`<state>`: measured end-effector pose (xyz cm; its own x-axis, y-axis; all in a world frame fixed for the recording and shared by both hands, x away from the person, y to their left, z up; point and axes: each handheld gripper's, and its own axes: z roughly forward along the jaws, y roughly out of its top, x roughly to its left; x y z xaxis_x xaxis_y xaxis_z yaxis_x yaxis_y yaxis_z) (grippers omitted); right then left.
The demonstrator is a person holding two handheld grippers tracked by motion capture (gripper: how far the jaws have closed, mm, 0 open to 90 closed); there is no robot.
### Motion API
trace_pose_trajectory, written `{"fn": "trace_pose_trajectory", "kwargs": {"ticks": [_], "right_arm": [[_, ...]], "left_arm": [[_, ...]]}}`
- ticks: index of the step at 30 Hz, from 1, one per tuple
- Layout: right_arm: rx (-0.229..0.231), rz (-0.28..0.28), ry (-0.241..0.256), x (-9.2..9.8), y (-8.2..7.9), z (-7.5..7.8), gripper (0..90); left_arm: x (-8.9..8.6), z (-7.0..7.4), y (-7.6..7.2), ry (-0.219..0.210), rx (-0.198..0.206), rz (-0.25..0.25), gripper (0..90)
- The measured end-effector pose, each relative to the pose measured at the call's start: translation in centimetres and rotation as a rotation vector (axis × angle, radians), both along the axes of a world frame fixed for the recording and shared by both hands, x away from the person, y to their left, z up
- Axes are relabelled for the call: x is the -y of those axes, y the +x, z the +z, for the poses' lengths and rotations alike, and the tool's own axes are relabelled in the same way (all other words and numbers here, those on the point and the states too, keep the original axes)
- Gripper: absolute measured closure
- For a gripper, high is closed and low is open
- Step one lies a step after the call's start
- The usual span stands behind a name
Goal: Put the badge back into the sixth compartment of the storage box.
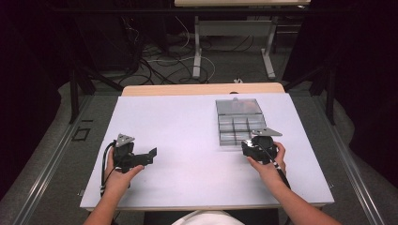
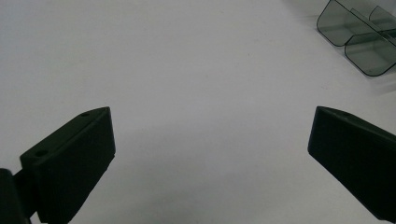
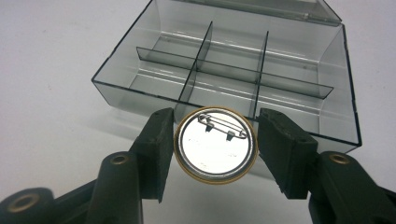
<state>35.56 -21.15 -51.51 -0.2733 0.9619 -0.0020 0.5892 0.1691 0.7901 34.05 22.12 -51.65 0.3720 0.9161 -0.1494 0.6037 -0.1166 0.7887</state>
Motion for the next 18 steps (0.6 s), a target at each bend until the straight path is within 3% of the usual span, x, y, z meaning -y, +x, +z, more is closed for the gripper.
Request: {"fn": "trace_pose_trajectory", "kwargs": {"ticks": [9, 18], "right_arm": [[0.003, 0.023, 0.016, 0.1, 0.7, 1.5, 46.5], [-0.026, 0.038, 0.040, -0.1, 2.0, 2.7, 46.5]], "left_arm": [[0.0, 0.0, 0.0, 0.002, -0.005, 0.000, 1.0], [0.0, 0.0, 0.0, -0.001, 0.001, 0.001, 1.0]]}}
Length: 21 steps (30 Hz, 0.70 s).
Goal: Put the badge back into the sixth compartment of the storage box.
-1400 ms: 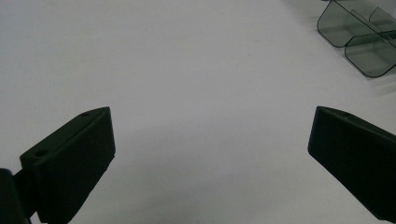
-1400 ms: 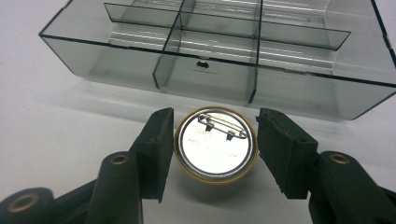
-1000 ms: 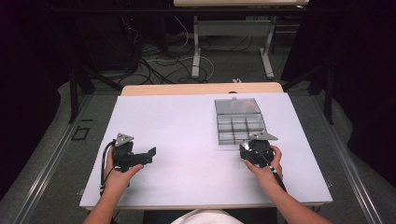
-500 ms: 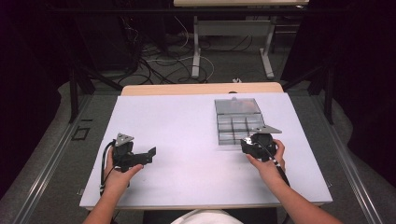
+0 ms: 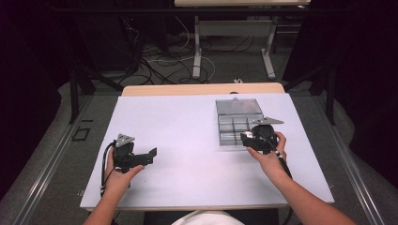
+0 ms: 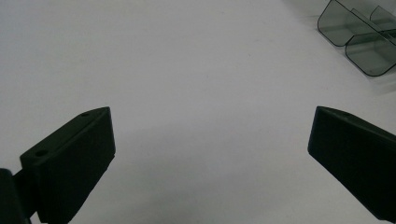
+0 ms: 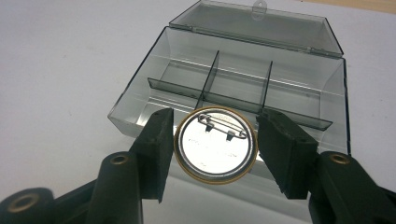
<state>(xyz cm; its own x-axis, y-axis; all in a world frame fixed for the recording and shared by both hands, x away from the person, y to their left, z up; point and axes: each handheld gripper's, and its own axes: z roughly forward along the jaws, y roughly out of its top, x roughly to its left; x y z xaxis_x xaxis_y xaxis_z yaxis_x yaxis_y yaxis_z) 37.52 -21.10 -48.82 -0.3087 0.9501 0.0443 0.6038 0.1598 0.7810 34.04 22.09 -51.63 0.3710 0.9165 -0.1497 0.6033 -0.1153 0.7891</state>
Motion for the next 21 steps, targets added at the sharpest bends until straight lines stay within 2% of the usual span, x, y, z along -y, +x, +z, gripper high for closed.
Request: {"fn": "trace_pose_trajectory", "kwargs": {"ticks": [11, 12, 19, 21], "right_arm": [[-0.051, 0.032, 0.001, 0.2, 1.9, 0.6, 46.5], [-0.071, 0.027, 0.016, 0.2, 2.2, 0.6, 46.5], [-0.096, 0.022, 0.035, 0.5, 3.0, 0.5, 46.5], [-0.122, 0.017, 0.045, 0.6, 3.3, 0.5, 46.5]], "left_arm": [[-0.1, 0.0, 0.0, 0.003, -0.002, 0.000, 1.0], [0.0, 0.0, 0.0, 0.002, -0.003, -0.001, 1.0], [0.0, 0.0, 0.0, 0.005, -0.004, -0.002, 1.0], [0.0, -0.1, 0.0, 0.004, -0.003, 0.000, 1.0]]}}
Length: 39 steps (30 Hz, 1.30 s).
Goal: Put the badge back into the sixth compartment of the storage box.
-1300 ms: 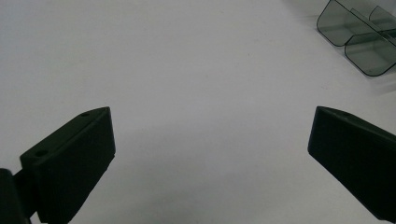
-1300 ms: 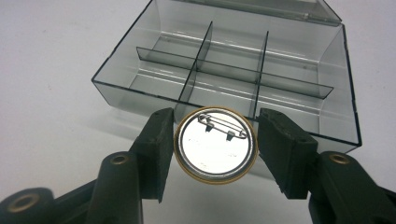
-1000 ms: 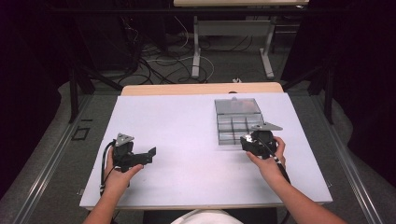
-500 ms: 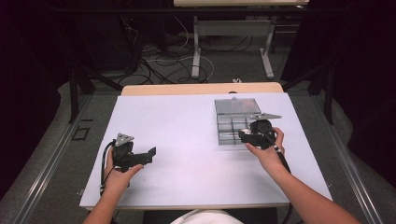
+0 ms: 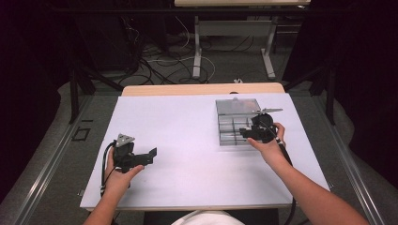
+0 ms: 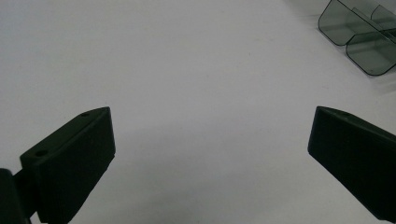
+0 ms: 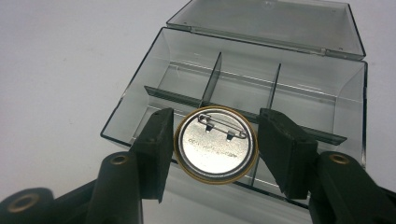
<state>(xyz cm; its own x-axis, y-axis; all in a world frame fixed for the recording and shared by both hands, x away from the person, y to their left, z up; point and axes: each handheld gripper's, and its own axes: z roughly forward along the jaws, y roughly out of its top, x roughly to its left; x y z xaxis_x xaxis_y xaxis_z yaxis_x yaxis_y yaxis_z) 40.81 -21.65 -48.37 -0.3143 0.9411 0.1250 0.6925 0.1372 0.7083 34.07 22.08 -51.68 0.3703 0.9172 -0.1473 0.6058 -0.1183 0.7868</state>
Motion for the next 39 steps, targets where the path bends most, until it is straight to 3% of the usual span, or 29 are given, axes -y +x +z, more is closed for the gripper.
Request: {"fn": "trace_pose_trajectory", "kwargs": {"ticks": [8, 15, 21, 39], "right_arm": [[-0.023, 0.006, 0.001, 0.2, 1.2, -0.1, 46.5], [-0.021, 0.062, -0.005, -0.1, 1.7, -0.3, 46.5], [-0.047, 0.116, -0.019, -0.5, 2.2, -0.8, 46.5], [-0.099, 0.177, -0.041, -0.8, 3.3, -2.0, 46.5]], "left_arm": [[0.0, 0.0, 0.0, 0.000, 0.000, 0.001, 1.0], [0.0, 0.0, 0.0, 0.000, -0.001, -0.001, 1.0], [0.0, 0.0, 0.0, 0.001, -0.001, 0.000, 1.0], [0.0, 0.0, 0.0, 0.000, -0.002, 0.000, 1.0]]}}
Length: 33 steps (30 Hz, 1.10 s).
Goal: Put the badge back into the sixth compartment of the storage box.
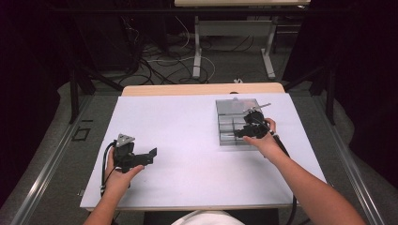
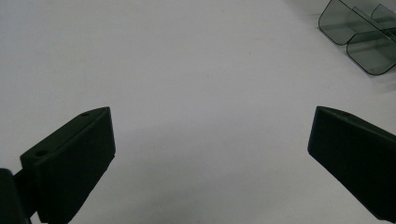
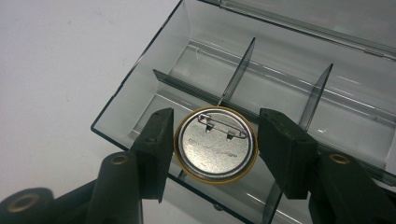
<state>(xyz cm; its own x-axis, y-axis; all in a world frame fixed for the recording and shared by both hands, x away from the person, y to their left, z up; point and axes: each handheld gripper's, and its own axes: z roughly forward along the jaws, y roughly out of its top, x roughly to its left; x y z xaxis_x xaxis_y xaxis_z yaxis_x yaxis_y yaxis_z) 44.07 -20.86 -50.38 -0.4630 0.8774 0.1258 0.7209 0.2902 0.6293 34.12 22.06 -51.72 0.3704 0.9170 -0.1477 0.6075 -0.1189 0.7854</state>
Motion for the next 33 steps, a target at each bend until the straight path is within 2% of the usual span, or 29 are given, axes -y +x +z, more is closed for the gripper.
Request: {"fn": "trace_pose_trajectory", "kwargs": {"ticks": [7, 8, 12, 16, 17, 20, 33], "right_arm": [[-0.010, 0.001, -0.005, 0.01, 0.48, -0.63, 46.5], [-0.013, -0.004, -0.021, 0.01, 0.54, -0.63, 46.5], [-0.025, -0.014, -0.026, 0.09, 0.67, -0.83, 46.5], [-0.021, -0.020, -0.029, 0.29, 0.78, -1.03, 46.5], [-0.038, -0.025, -0.030, 0.28, 0.80, -0.98, 46.5], [-0.042, -0.036, -0.032, 0.26, 0.82, -1.03, 46.5], [-0.039, -0.045, -0.033, 0.60, 0.87, -1.00, 46.5]], "left_arm": [[0.04, -0.03, 0.01, 0.002, -0.002, -0.001, 1.1], [0.03, -0.04, 0.02, 0.002, -0.002, 0.000, 1.1], [0.03, -0.05, 0.03, 0.002, -0.003, -0.001, 1.2], [0.09, -0.09, 0.02, 0.001, 0.002, 0.003, 1.2], [0.05, -0.04, 0.02, 0.003, -0.004, -0.001, 1.2], [0.05, -0.03, 0.03, 0.005, -0.005, -0.003, 1.2], [0.11, -0.08, 0.01, 0.003, -0.001, 0.000, 1.2]]}}
